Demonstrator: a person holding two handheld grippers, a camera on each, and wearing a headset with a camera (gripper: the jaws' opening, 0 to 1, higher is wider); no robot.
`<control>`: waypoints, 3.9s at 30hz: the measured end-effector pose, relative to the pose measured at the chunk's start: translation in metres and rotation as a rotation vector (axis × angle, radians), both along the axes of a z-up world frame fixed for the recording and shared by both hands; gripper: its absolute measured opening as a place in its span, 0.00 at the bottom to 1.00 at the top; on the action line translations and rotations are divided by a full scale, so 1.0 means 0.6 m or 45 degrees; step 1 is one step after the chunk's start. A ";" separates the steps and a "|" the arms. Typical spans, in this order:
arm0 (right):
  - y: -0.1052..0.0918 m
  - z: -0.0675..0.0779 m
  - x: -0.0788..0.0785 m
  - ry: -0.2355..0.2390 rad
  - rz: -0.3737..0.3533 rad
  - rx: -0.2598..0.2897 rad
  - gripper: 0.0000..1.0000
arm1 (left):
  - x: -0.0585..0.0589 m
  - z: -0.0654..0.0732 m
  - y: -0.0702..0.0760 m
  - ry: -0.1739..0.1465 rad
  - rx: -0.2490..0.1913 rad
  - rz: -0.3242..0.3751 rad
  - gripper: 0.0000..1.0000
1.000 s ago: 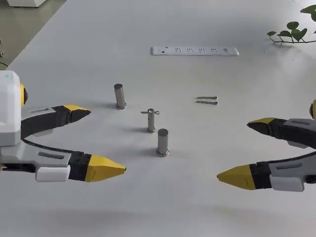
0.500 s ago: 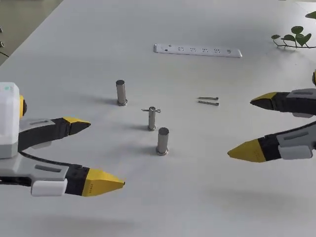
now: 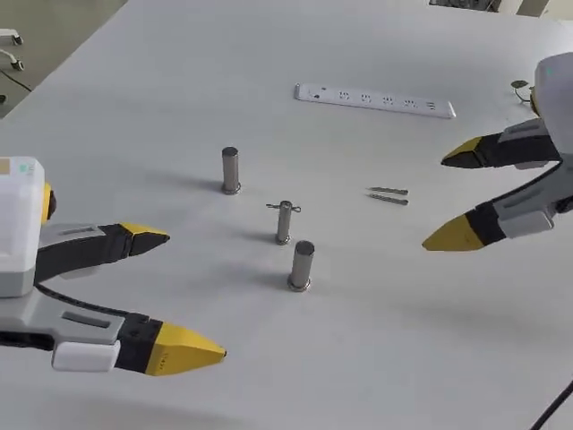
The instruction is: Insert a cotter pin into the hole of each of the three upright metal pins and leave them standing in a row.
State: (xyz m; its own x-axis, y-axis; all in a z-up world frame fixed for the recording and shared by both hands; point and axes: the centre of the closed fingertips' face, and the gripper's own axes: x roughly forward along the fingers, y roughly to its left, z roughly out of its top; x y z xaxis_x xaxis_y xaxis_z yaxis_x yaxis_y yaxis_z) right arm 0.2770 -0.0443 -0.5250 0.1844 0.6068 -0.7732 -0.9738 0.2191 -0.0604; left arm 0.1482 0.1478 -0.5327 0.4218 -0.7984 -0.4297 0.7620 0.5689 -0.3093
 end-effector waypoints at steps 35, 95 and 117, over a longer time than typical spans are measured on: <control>-0.013 -0.146 0.134 0.082 0.122 -0.372 0.08 | -0.006 -0.031 0.020 0.067 0.014 0.034 0.95; 0.014 -0.123 0.114 -0.004 0.132 -0.415 0.00 | -0.030 -0.030 -0.017 0.099 -0.002 -0.016 0.86; 0.045 -0.004 0.019 -0.272 0.160 -0.107 0.00 | 0.024 0.035 -0.055 0.019 -0.119 0.030 0.66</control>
State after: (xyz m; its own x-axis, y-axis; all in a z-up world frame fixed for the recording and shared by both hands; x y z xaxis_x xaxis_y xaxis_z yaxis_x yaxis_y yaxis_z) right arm 0.2882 -0.0171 -0.5275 0.2763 0.5705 -0.7734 -0.9563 0.0829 -0.2805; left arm 0.1624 0.1146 -0.5119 0.4349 -0.8253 -0.3602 0.7438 0.5547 -0.3728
